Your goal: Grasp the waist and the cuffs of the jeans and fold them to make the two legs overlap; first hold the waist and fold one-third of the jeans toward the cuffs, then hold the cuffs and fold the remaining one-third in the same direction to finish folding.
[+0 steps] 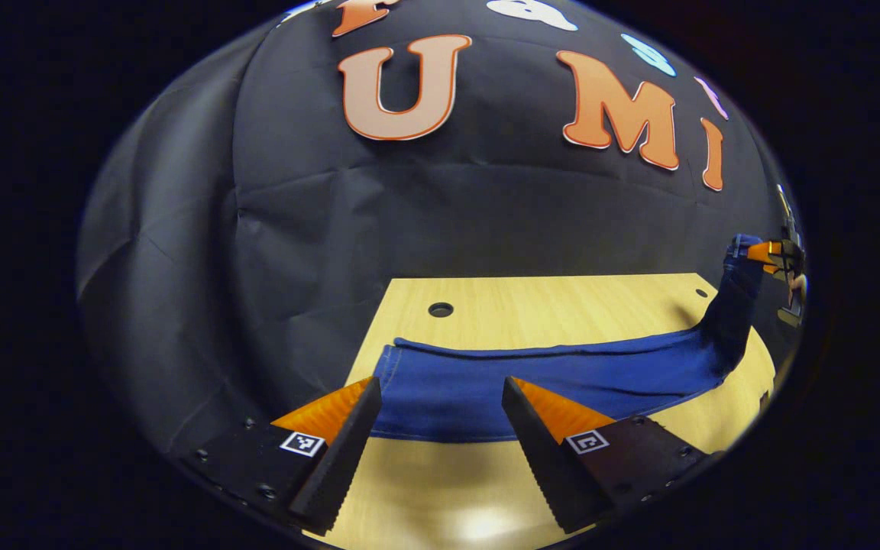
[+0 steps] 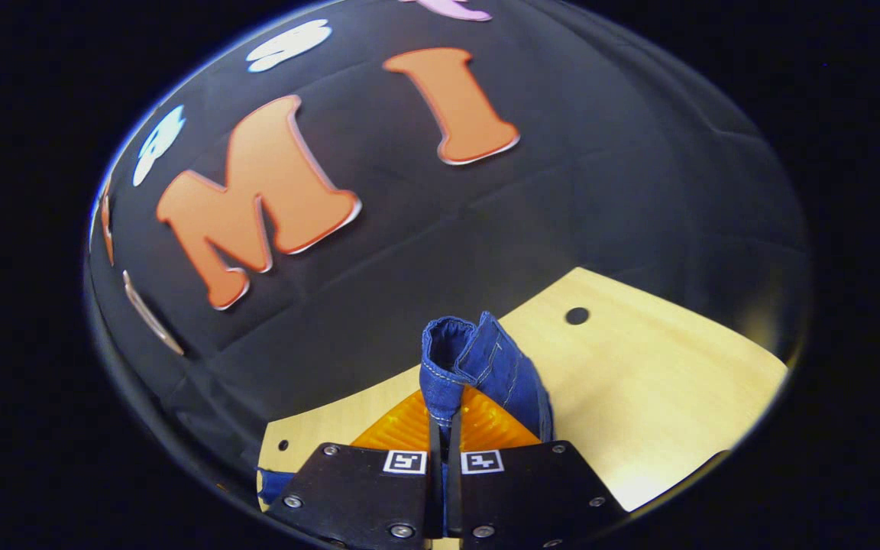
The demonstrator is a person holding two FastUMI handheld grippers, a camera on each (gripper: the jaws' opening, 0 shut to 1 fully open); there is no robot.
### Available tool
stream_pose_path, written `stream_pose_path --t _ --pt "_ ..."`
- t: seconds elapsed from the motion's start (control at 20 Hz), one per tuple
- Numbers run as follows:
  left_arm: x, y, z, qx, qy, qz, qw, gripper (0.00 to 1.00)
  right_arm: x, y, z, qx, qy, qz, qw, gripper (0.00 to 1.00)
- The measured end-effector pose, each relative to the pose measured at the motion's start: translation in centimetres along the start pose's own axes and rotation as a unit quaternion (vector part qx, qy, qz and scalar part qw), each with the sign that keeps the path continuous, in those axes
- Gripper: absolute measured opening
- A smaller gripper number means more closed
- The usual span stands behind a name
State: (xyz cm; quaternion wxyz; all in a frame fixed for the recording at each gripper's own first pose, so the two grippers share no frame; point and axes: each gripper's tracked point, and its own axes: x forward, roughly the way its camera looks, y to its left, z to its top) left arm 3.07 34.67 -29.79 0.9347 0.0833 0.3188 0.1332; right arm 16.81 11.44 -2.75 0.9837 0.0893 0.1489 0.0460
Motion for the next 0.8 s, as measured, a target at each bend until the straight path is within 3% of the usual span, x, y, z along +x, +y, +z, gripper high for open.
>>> stream_pose_path --t 0.15,0.35,0.5,0.8 --pt "0.0 2.9 -0.7 0.005 0.0 0.001 1.0 0.99 1.0 5.8 -5.3 -0.038 0.042 0.023 0.998 0.02" --pt "-0.1 4.8 -2.6 -0.005 0.01 -0.009 1.0 0.98 2.4 10.3 -12.2 -0.072 0.089 0.034 0.993 0.02" --pt "0.1 5.5 -3.7 -0.008 0.018 -0.014 1.0 0.98 4.2 11.9 -17.3 -0.107 0.135 0.04 0.984 0.02" --pt "0.9 5.7 -4.7 -0.024 0.032 -0.021 0.999 0.99 5.9 10.5 -25.4 -0.186 0.191 0.025 0.963 0.02"
